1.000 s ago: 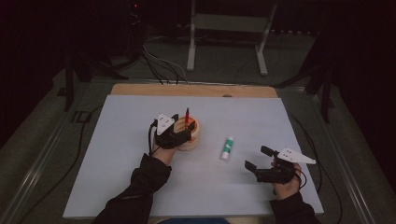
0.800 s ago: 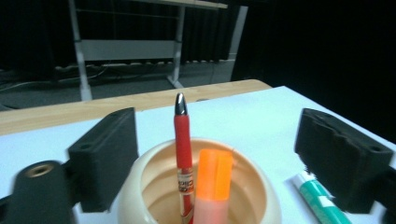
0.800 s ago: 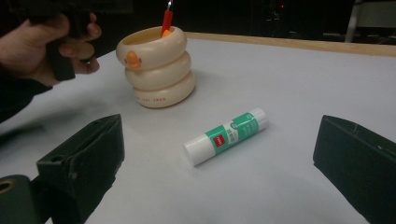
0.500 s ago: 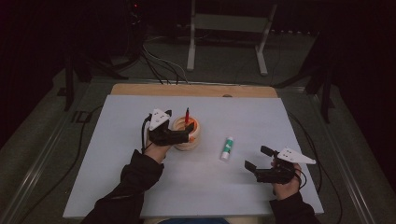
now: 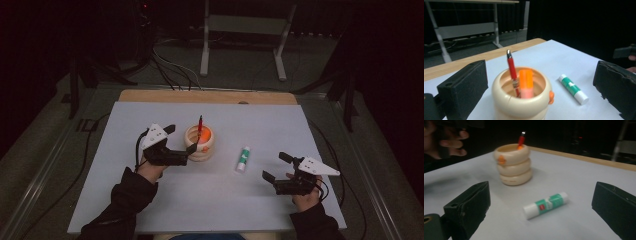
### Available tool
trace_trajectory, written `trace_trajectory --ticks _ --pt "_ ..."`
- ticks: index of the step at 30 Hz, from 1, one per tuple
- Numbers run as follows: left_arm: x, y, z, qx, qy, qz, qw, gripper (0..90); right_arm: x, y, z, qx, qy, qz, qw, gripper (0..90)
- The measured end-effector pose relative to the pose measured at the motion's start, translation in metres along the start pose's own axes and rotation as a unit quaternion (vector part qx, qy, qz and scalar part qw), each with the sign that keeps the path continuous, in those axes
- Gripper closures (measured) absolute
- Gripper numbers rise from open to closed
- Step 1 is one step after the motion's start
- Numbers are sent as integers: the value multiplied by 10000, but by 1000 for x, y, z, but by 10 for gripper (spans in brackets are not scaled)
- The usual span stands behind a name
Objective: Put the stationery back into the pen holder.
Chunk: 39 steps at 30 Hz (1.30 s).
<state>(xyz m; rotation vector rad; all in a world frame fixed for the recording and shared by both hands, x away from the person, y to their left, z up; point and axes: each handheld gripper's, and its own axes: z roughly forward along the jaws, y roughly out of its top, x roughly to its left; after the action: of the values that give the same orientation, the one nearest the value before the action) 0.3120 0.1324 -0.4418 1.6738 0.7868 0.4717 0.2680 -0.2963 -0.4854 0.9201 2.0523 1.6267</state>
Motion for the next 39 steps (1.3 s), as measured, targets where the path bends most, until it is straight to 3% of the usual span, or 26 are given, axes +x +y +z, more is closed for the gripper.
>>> trace_trajectory --ticks 2,4,8,13,15,19,24,26,30,34,35,36,37,38,39 --pt "1 -3 -6 17 39 23 10000 1 2 3 1 170 31 -93 9998 20" --pt "3 -6 -12 10 45 40 10000 1 2 5 3 412 99 -37 9991 21" --pt "6 -12 -24 52 -3 119 9999 1 3 8 4 507 213 -185 9983 53" --pt "9 -22 -37 58 -41 177 9998 1 3 15 4 557 380 -277 9973 15" --pt "11 -27 -42 25 -154 146 9998 1 4 19 5 647 467 -325 9963 0" --pt "14 -35 -49 16 -260 90 9996 1 4 25 6 818 644 -493 9933 0" --pt "14 -46 -54 91 -250 79 9996 2 1 31 12 1076 855 -627 9885 0" --pt "14 -50 -56 94 -230 69 9997 2 -3 33 12 979 1022 -523 9886 0" --pt "12 -57 -59 87 -259 91 9996 1 -9 36 16 1062 1148 -534 9863 0" --pt "11 -62 -62 131 -300 82 9994 1 -13 37 21 1278 1144 -620 9832 0" --pt "11 -62 -62 121 -321 53 9994 2 -13 36 21 1234 1009 -683 9848 0" --pt "11 -62 -63 109 -328 48 9994 2 -14 36 22 1328 1056 -623 9835 0" --pt "10 -63 -64 111 -333 56 9994 1 -14 37 24 1497 1164 -661 9796 0" --pt "10 -63 -65 109 -343 76 9993 2 -14 37 25 1513 1102 -777 9793 0" --pt "9 -63 -66 99 -345 82 9993 2 -14 37 26 1522 1176 -731 9786 0"
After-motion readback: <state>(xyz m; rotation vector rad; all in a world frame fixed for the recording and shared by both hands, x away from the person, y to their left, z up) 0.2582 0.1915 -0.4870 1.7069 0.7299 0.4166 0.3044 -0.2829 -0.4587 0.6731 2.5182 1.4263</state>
